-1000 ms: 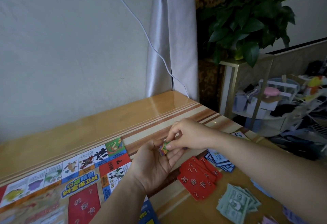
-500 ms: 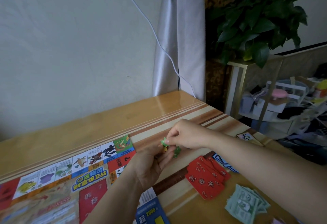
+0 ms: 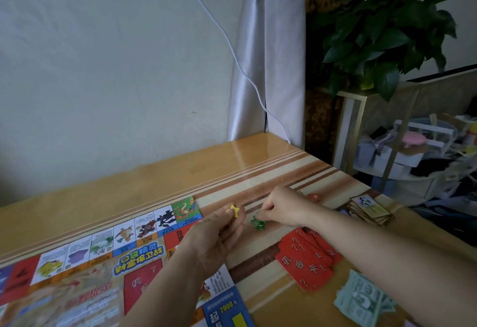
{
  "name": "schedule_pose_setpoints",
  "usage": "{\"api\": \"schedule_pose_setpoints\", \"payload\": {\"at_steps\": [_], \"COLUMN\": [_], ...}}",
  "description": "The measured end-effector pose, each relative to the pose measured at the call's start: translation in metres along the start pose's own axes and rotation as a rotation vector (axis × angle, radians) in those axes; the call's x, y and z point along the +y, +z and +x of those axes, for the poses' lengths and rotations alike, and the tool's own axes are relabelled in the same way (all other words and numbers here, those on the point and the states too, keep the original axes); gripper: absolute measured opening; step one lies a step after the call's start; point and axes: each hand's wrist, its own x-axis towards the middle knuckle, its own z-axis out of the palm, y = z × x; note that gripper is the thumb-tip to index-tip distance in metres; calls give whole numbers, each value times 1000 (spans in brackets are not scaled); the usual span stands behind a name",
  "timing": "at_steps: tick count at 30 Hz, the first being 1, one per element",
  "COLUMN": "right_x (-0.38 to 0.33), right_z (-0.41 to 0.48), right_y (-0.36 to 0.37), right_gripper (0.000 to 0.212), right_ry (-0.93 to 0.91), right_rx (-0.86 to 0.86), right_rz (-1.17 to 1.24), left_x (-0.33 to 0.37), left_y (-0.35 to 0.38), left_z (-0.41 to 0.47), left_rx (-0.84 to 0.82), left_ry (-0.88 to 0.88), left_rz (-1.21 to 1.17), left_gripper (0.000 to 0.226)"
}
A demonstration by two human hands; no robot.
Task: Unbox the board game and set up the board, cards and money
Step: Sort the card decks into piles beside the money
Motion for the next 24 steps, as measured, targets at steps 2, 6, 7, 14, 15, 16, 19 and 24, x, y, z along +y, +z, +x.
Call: {"api": "schedule_pose_setpoints", "payload": {"at_steps": [2,6,7,14,15,16,19,24], "right_x": [0,0,0,1,2,2,2,-6], "right_z": [0,1,1,-1,-2,-3,-3,-6], "right_y": [1,5,6,3,3,4,6,-14], "right_gripper": [25,21,22,32,32,31,26,24], "right_ry": [-15,-50,-54,-24,-22,-24,-26,-98], "right_rx": [-23,29,42,129,128,123,122,95], "right_rz": [1,-82,-100,-86,-86,-91,-112,242], "left_x": [-1,-2,-2,-5,-6,-6,-7,-5], "left_y": [2,5,6,6,7,7,8,10], "left_z": [0,1,1,4,5,6,6,7], "left_rx": [-1,6,9,61,68,74,86,11], "left_ry": [2,-5,-6,-31,-34,-37,-37,-46], "left_rz": [2,3,-2,-41,-51,-63,-79,-61], "left_gripper": [12,12,12,16,18,18,18,16]}}
